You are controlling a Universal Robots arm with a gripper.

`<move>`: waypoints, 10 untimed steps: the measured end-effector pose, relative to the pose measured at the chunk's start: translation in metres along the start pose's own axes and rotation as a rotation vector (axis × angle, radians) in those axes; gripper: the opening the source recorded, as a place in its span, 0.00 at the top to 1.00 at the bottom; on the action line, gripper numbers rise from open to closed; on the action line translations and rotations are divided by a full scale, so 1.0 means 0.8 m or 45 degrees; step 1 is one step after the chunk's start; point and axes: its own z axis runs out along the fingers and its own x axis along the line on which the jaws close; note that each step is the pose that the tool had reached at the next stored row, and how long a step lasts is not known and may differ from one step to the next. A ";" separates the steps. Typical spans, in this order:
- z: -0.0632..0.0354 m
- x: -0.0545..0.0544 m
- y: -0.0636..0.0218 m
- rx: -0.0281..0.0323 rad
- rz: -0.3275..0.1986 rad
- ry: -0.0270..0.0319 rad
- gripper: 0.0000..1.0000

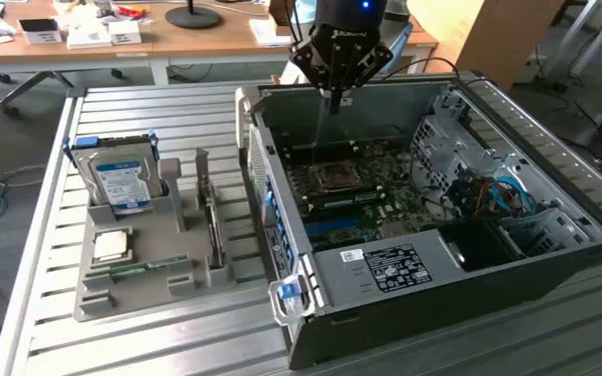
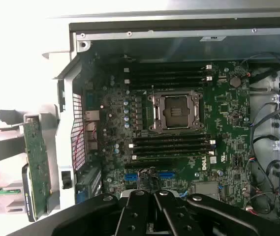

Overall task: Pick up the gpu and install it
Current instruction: 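Reach for the gpu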

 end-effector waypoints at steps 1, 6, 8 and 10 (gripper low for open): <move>0.000 0.000 0.000 0.0000 0.000 0.0000 0.89; 0.000 0.001 0.000 -0.0002 0.000 -0.0001 0.89; 0.000 0.002 0.000 -0.0001 0.000 0.0000 0.89; 0.000 0.003 0.000 -0.0001 0.000 0.0000 0.89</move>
